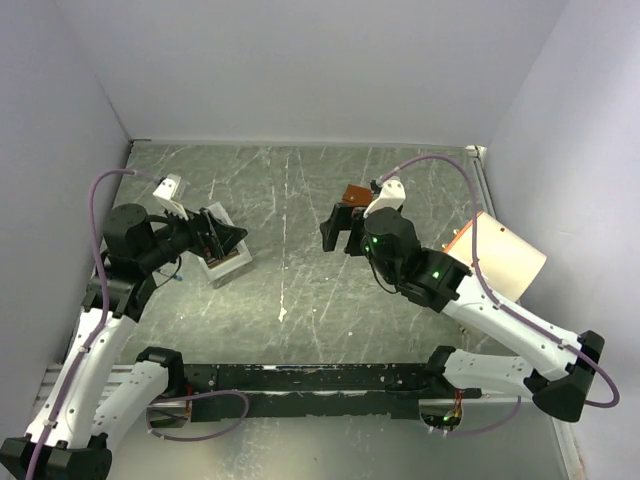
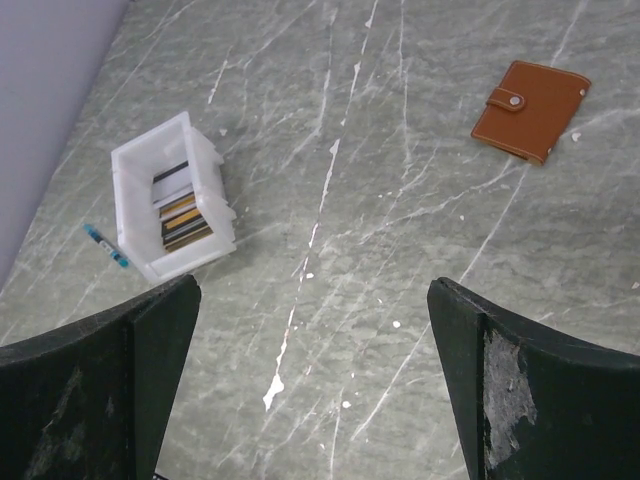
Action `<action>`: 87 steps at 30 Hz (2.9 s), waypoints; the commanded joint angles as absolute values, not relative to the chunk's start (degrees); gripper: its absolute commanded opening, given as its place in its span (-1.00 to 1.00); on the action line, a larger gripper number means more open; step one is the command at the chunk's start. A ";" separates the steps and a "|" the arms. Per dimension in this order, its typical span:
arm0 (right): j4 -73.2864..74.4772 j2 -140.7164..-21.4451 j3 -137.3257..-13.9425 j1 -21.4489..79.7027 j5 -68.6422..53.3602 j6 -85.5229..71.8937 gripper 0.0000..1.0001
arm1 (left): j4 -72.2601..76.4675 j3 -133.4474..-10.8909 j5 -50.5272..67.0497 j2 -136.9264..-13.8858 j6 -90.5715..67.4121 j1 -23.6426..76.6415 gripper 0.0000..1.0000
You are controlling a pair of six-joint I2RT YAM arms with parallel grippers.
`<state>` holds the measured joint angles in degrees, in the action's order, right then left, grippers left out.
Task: Put the credit cards into the card holder
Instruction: Move the card holder to the center of the board.
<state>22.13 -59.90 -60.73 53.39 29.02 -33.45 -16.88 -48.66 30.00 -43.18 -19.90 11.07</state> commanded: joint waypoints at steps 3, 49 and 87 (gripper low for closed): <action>20.90 -64.37 -62.80 53.69 33.13 -31.87 1.00 | -16.66 -45.93 26.38 -43.51 -19.60 10.81 1.00; 24.53 -133.73 -105.33 28.71 35.61 -26.96 0.23 | -17.49 -39.64 15.63 -33.00 -21.10 10.90 0.88; 16.98 -122.79 -82.77 34.07 16.18 -21.00 -0.17 | -17.49 -39.51 15.08 -32.75 -20.92 10.90 0.81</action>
